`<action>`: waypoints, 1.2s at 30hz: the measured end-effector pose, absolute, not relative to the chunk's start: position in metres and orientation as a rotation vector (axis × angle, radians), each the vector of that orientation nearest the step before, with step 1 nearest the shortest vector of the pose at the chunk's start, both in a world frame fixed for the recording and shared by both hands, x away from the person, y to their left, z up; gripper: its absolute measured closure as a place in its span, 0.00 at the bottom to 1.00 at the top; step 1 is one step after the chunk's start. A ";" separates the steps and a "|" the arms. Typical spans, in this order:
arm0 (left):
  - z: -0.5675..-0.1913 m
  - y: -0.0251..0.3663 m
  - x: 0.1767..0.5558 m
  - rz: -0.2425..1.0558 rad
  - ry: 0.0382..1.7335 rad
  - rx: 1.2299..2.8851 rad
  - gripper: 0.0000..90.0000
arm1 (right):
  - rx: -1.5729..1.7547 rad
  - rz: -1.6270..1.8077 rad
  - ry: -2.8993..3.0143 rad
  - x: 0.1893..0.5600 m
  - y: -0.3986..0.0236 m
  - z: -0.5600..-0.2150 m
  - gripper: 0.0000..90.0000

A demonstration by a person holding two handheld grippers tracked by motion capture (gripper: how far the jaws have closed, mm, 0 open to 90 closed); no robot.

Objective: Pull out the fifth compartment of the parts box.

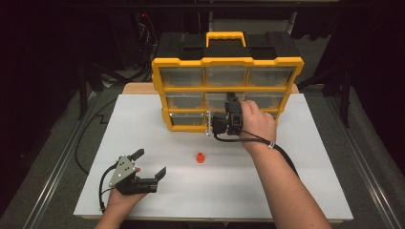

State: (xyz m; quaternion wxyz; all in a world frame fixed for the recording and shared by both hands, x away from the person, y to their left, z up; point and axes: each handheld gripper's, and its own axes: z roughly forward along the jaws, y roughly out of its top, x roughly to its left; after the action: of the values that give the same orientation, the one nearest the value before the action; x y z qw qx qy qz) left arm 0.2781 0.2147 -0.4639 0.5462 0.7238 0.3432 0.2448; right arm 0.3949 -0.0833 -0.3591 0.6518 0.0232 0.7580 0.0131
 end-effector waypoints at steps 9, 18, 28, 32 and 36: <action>-0.464 0.215 0.279 0.579 0.814 1.717 0.00 | 0.044 0.037 1.672 0.394 -0.084 -0.360 0.86; -0.464 0.215 0.278 0.577 0.814 1.713 0.00 | 0.024 0.024 1.679 0.386 -0.085 -0.359 0.87; -0.464 0.214 0.279 0.576 0.816 1.712 0.00 | 0.005 0.044 1.677 0.363 -0.089 -0.359 0.87; -0.464 0.215 0.280 0.572 0.818 1.709 0.00 | -0.001 0.053 1.673 0.354 -0.090 -0.360 0.88; -0.465 0.215 0.280 0.566 0.816 1.710 0.00 | -0.004 0.053 1.674 0.346 -0.090 -0.359 0.88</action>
State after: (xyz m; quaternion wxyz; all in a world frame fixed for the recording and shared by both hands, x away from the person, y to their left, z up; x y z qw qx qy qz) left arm 0.2805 0.2150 -0.4645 0.5497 0.7223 0.3449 0.2389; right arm 0.3459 -0.0898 -0.3594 0.6694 -0.0019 0.7426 0.0236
